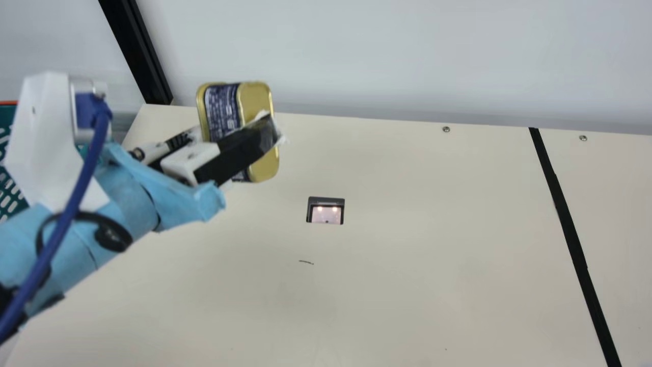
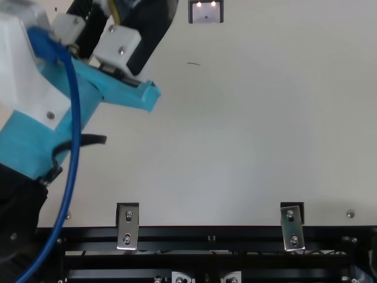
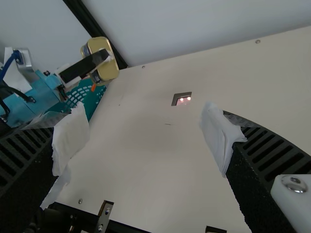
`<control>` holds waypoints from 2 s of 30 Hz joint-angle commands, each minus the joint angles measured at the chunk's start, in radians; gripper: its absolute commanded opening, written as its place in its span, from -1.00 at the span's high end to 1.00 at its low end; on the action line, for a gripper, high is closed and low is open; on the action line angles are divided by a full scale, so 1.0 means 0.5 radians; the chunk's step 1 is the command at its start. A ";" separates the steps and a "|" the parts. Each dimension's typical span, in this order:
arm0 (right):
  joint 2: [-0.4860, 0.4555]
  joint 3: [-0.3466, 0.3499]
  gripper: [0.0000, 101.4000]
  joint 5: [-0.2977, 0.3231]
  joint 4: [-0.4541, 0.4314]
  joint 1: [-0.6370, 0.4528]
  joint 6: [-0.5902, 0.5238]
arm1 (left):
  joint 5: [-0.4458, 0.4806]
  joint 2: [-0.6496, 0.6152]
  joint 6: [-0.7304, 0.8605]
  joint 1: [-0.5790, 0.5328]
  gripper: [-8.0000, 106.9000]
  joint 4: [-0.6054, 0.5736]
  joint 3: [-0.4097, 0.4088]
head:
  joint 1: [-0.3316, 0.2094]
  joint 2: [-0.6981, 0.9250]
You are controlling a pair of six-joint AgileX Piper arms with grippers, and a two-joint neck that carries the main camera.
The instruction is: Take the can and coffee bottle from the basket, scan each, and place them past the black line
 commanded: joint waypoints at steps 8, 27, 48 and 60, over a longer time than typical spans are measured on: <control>0.000 0.000 -1.00 0.000 0.000 0.000 0.000 | -0.180 -0.008 0.013 0.000 0.68 -0.011 0.166 | -0.007 -0.013; 0.000 0.000 -1.00 0.000 0.000 0.000 0.000 | -0.936 0.704 -0.107 -0.069 0.68 0.268 0.195 | -0.007 -0.013; 0.000 0.000 -1.00 0.000 0.000 0.000 0.000 | -1.349 1.242 -0.490 0.019 0.68 0.678 0.054 | -0.007 -0.013; 0.000 0.000 -1.00 0.000 0.000 0.000 0.000 | -1.376 1.481 -0.542 0.025 0.68 0.749 -0.134 | -0.007 -0.013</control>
